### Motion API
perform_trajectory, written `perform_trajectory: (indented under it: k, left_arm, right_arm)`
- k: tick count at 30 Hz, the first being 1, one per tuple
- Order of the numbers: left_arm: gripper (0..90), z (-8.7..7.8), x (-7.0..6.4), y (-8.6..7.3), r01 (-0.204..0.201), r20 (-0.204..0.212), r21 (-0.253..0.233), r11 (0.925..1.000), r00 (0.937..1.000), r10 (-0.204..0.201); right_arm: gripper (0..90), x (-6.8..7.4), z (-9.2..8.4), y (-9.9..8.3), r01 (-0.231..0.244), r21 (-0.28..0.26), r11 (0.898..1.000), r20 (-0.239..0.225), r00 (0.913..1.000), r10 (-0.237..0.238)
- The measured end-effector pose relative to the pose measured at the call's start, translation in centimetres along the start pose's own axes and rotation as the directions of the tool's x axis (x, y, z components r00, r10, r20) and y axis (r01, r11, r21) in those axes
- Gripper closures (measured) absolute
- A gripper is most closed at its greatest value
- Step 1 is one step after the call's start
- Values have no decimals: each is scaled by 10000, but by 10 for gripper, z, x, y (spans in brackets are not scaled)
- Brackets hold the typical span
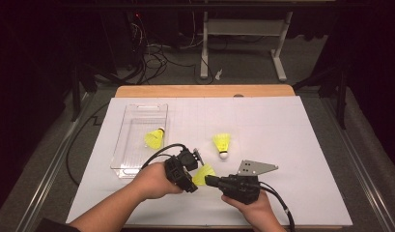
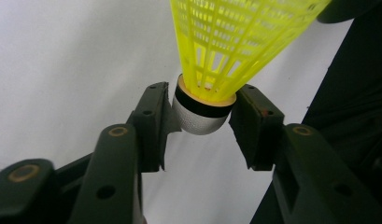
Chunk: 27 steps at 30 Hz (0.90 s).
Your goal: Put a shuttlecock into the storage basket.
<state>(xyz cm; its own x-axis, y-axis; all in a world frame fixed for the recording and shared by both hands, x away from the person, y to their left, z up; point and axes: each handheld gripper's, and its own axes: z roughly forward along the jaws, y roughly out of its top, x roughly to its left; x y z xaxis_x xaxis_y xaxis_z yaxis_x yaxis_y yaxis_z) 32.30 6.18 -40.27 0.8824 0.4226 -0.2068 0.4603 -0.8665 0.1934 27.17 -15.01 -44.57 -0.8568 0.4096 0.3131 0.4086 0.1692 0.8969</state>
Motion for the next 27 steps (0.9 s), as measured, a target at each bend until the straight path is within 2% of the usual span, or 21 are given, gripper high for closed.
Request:
perform_trajectory:
  k: [3,27]
  left_arm:
    - [619,0,-1,0,-79,-18,6,10000,10000,79]
    - [638,0,-2,-2,-280,-156,50,9996,9995,281]
  right_arm:
    - [900,0,0,0,33,31,10000,24,10000,-33]
    - [892,0,1,-1,174,93,9998,200,9996,-176]
